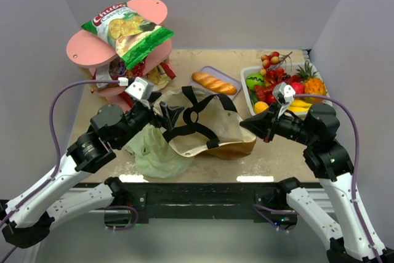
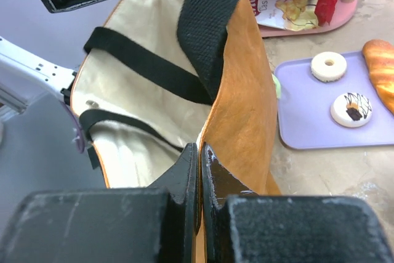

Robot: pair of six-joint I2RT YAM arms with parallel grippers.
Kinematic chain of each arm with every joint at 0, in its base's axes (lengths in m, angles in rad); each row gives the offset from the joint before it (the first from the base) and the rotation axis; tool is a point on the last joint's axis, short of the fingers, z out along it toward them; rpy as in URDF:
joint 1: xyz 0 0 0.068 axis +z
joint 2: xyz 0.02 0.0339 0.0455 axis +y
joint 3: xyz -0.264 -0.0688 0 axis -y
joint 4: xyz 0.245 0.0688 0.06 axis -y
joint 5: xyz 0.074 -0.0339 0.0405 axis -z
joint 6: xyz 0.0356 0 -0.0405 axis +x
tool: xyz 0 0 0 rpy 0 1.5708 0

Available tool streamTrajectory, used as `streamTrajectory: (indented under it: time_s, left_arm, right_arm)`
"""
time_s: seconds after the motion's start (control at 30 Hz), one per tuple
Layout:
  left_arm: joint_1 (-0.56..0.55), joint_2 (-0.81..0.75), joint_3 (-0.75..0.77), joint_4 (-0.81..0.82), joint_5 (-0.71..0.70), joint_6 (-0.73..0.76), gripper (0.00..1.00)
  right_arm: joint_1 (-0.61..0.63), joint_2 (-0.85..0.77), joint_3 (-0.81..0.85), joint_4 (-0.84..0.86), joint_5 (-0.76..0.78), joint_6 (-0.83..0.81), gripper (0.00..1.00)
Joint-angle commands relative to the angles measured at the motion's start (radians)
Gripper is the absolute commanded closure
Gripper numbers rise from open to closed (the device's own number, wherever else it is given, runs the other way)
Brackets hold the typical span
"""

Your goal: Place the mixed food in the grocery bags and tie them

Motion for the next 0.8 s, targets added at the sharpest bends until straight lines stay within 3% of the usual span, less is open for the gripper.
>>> streamTrajectory:
  time_s: [0.0, 0.37, 0.57, 0.67, 0.7, 0.77]
  left_arm:
    - [0.001, -0.069, -0.041, 0.016, -0.075, -0.003, 0.00]
    - [0.001, -0.126, -0.049, -0.128, -0.156, -0.017, 0.00]
    - [0.001, -0.092, -0.090, -0.094, -0.035, -0.032, 0.00]
    - [0.001, -0.051, -0.099, -0.083, 0.029, -0.032, 0.15]
    - [0.001, -0.030, -0.101, -0.082, 0.044, -0.032, 0.36]
    - [0.001, -0.016, -0.104, -0.059, 0.070, -0.026, 0.57]
  right_arm:
    - [-0.001, -0.028, -0.021, 0.008, 0.051, -0.033, 1.00]
    - [-0.003, -0.024, -0.030, -0.012, 0.091, -0.034, 1.00]
    - [-0.001, -0.011, -0.030, -0.020, 0.106, -0.033, 1.00]
    - [-0.001, -0.017, -0.030, -0.017, 0.127, -0.028, 1.00]
    - [-0.001, -0.019, -0.027, -0.014, 0.135, -0.023, 1.00]
    - [-0.003, -0.028, -0.015, -0.005, 0.169, -0.010, 1.00]
